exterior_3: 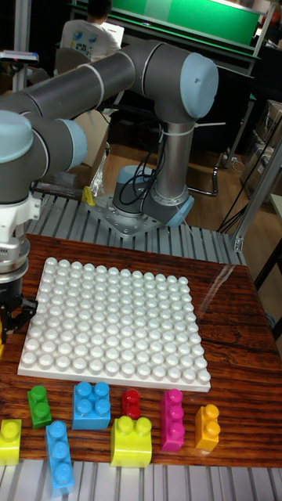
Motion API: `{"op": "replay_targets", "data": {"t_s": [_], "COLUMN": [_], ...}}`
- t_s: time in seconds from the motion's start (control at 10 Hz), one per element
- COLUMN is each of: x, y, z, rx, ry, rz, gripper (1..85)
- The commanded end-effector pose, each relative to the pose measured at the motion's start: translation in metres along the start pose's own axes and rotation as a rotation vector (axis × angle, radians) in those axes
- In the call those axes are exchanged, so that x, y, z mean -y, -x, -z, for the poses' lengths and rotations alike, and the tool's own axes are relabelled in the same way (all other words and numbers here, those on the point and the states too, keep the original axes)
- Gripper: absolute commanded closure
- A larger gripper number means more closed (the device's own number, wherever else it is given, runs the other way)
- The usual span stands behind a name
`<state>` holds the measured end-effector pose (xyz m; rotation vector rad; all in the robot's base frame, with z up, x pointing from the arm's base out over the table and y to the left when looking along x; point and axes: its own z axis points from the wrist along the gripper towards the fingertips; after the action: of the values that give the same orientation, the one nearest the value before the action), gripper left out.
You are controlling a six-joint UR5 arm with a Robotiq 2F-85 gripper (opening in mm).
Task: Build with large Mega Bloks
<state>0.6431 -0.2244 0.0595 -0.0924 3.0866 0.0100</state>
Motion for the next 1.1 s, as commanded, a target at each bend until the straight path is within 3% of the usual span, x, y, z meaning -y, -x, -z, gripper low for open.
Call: {"op": "replay_targets", "data": {"t_s": [0.0, 0.3, 1.0], "x": [-0.014, -0.030, -0.068], "y": [-0.003, -0.004, -0.005], "z": [0.024, 0.035, 0.032], "rx": [0.004, 0.006, 0.029], "ry": [0.022, 0.045, 0.048], "rz": [-0.019, -0.037, -0.036], "gripper": [80.7, 82.7, 84.7]}}
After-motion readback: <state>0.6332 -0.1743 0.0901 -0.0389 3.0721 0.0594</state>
